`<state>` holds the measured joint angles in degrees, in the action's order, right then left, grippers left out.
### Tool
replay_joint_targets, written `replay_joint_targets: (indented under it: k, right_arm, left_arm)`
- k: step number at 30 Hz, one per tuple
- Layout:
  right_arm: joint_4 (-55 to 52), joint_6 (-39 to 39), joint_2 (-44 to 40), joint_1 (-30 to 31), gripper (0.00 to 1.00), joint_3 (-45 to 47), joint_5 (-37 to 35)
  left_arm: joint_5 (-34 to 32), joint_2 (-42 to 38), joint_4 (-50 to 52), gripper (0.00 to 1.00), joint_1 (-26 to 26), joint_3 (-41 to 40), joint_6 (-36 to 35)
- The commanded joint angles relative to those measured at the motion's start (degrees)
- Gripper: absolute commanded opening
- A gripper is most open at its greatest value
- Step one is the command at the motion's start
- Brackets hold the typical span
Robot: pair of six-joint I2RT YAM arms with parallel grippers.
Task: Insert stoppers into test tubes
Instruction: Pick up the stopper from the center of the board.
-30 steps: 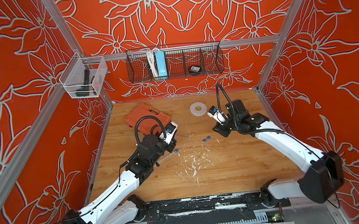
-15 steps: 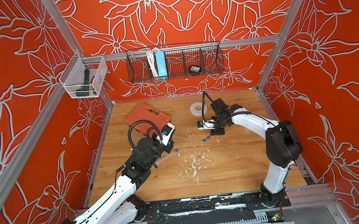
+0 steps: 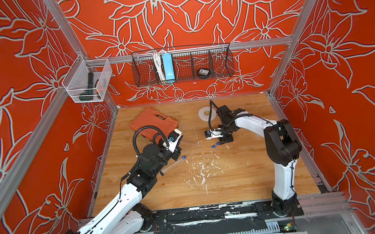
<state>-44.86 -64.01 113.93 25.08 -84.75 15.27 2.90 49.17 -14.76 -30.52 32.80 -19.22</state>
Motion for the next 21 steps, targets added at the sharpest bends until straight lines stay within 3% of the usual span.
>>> replay_joint_targets:
  k: [1, 21]
  right_arm:
    - [-2.31, -2.08, 1.56, 0.47, 0.4, -1.39, 1.17]
    - [-2.16, -2.31, 5.5, 1.09, 0.3, -2.19, 0.21]
  left_arm:
    - [1.15, -0.31, -2.11, 0.0, 0.55, -0.28, 0.59]
    - [2.38, -0.39, -1.93, 0.0, 0.9, -0.52, 0.42]
